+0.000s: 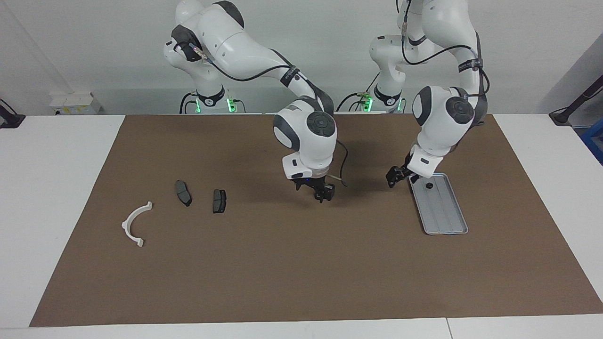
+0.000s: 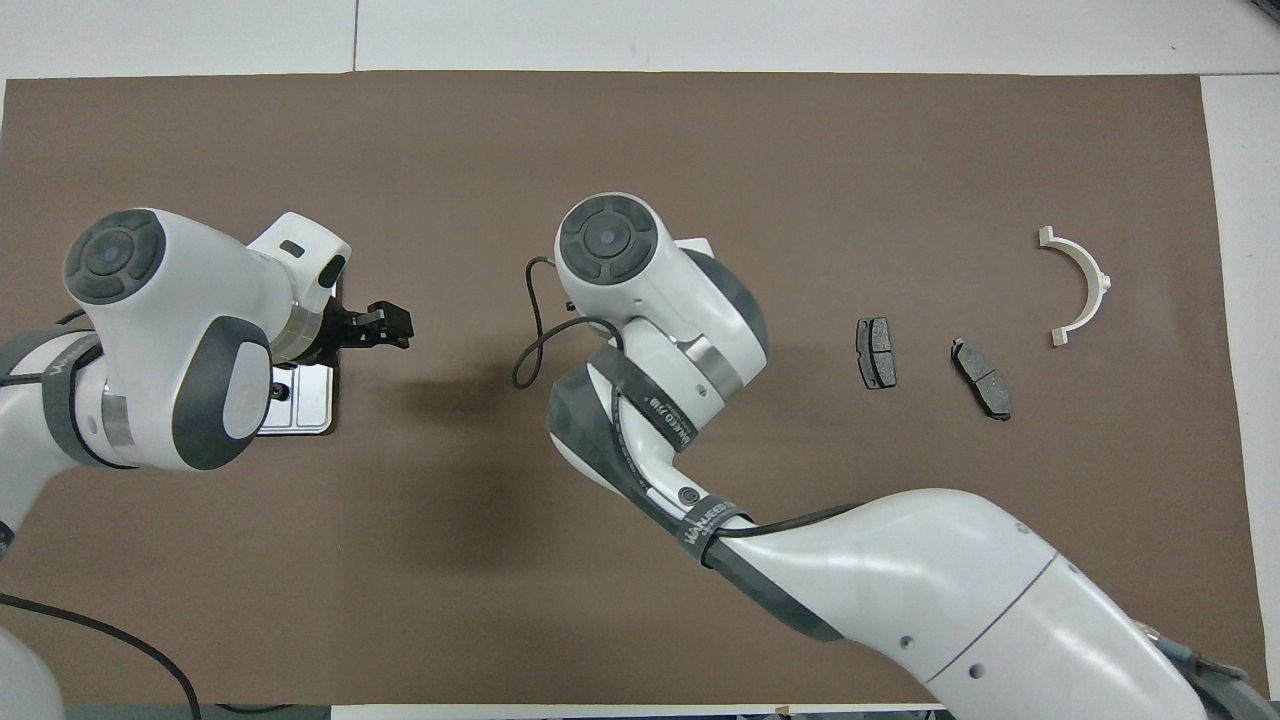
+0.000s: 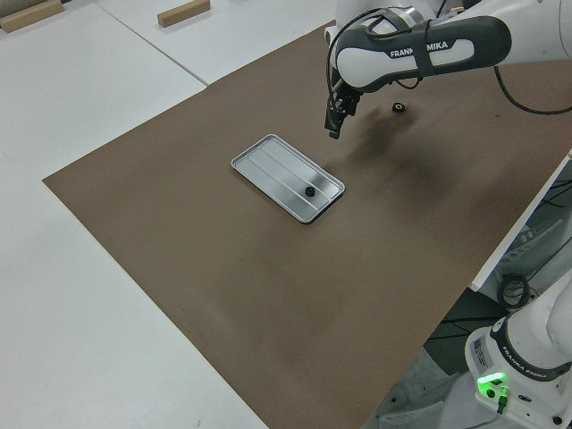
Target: Pick bearing gear from pile to tray
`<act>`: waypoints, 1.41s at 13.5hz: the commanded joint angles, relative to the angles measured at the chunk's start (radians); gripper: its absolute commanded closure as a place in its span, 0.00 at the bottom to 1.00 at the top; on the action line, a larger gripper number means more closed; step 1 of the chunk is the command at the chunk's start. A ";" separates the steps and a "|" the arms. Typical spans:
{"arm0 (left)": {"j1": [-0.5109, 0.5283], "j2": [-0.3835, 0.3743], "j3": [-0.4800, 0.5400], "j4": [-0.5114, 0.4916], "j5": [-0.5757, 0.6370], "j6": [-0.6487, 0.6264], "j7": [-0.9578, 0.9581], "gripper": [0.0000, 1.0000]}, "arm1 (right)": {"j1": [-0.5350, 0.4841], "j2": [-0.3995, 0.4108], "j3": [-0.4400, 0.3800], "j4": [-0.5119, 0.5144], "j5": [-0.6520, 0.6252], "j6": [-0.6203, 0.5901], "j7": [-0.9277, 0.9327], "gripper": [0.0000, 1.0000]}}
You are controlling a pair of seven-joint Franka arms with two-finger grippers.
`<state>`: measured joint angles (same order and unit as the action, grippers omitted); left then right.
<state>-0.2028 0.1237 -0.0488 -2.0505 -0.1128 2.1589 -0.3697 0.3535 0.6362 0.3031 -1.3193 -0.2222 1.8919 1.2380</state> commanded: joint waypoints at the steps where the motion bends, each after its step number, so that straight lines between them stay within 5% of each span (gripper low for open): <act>1: -0.100 -0.007 0.017 -0.002 -0.001 0.002 -0.154 0.13 | -0.143 -0.067 0.018 0.035 0.018 -0.104 -0.313 0.00; 3: -0.223 0.031 0.017 0.036 0.094 0.028 -0.372 0.06 | -0.258 -0.105 0.018 0.034 0.037 -0.146 -0.583 0.00; 8: -0.409 0.318 0.018 0.341 0.172 0.019 -0.716 0.08 | -0.428 -0.122 0.016 0.025 0.037 -0.162 -0.857 0.00; 15: -0.411 0.324 0.020 0.251 0.189 0.142 -0.732 0.14 | -0.510 -0.124 0.013 0.025 0.024 -0.162 -1.098 0.00; 19: -0.432 0.314 0.020 0.210 0.189 0.147 -0.747 0.14 | -0.505 -0.223 -0.025 -0.038 0.040 -0.151 -1.204 0.00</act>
<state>-0.6168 0.4570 -0.0393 -1.7993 0.0533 2.2811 -1.0862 -0.1448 0.4949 0.2964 -1.2797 -0.2022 1.7328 0.0827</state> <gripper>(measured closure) 0.097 0.000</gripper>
